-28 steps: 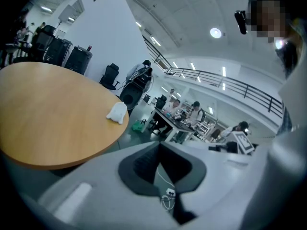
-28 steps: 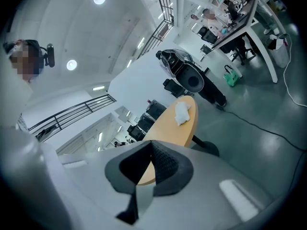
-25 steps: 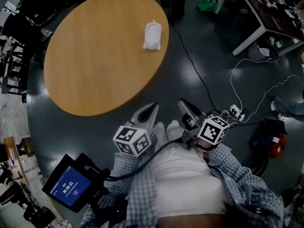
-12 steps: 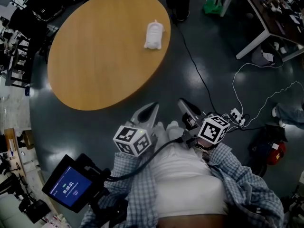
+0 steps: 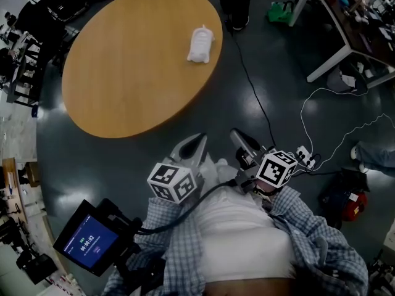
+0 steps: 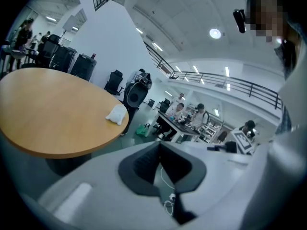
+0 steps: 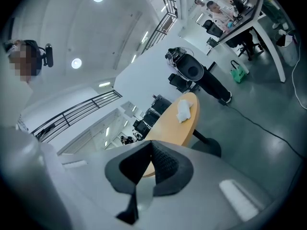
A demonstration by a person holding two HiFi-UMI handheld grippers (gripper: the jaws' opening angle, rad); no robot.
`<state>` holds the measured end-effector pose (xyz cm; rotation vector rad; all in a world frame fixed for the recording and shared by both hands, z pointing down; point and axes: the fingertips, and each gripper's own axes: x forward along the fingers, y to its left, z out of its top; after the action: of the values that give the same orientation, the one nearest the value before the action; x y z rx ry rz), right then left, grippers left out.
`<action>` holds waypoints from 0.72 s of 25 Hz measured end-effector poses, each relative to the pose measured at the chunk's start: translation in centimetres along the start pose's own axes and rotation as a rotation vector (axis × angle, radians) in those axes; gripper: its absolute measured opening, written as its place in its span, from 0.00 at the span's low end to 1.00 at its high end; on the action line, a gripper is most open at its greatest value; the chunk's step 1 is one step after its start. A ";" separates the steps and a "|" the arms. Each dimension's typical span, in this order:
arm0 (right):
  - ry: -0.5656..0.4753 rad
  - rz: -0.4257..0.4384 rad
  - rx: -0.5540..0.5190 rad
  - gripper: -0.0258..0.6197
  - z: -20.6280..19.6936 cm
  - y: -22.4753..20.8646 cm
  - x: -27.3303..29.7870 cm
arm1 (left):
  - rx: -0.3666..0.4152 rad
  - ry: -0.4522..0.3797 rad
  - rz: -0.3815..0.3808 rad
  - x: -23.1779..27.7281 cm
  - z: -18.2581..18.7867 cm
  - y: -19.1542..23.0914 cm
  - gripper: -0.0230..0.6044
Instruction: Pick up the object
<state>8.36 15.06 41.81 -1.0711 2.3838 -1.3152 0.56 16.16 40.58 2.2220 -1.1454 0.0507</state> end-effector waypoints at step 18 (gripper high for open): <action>0.013 -0.045 -0.006 0.05 4.2 -2.7 7.4 | -0.039 -0.002 0.002 5.0 4.4 6.4 0.04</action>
<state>6.51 6.35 42.64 -1.1268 2.3878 -1.3352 -2.14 7.41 41.92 2.1874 -1.1400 0.0261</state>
